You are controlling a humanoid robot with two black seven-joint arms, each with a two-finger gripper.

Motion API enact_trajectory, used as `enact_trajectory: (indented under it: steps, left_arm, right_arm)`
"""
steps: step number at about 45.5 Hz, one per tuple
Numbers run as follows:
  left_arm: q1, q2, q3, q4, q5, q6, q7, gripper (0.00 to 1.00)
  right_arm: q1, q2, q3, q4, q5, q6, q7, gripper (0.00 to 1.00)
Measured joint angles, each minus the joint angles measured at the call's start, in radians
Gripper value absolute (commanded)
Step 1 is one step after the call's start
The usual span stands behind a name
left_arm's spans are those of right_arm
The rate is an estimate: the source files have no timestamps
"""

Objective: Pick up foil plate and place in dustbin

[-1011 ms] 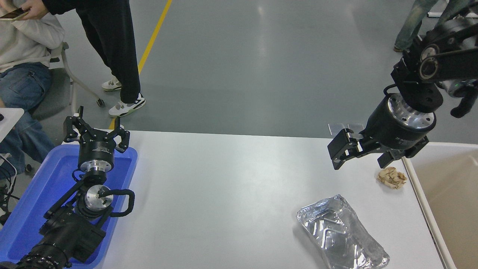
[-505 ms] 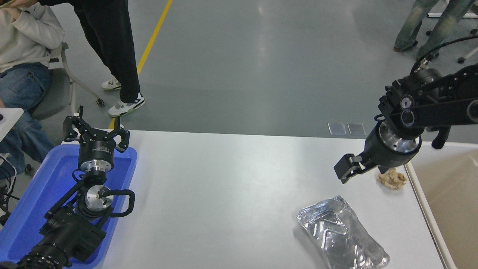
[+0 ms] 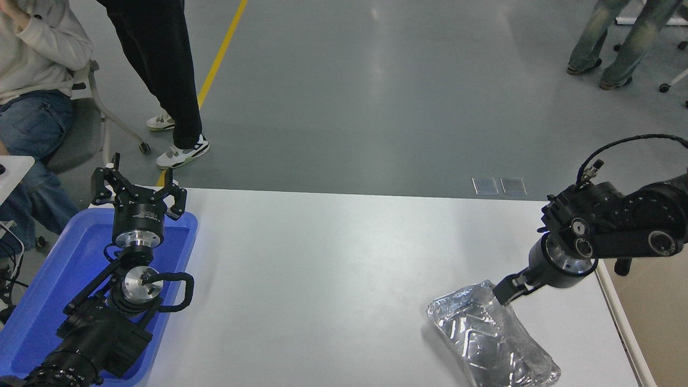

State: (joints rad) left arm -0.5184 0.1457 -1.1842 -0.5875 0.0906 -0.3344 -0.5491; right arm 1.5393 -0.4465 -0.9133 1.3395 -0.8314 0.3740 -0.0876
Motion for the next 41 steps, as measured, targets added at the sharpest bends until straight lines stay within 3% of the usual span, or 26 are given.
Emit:
enact_trajectory:
  steps: [16, 41]
  left_arm:
    - [0.0, 0.0, 0.0, 0.0, 0.0, 0.0, 0.0, 0.99]
    - [0.0, 0.0, 0.0, 0.0, 0.0, 0.0, 0.0, 0.99]
  right_arm:
    - [-0.181, 0.002, 0.079, -0.165, -0.083, -0.01, 0.002, 1.0]
    - [-0.307, 0.037, 0.131, -0.281, -0.102, -0.014, 0.003, 0.98]
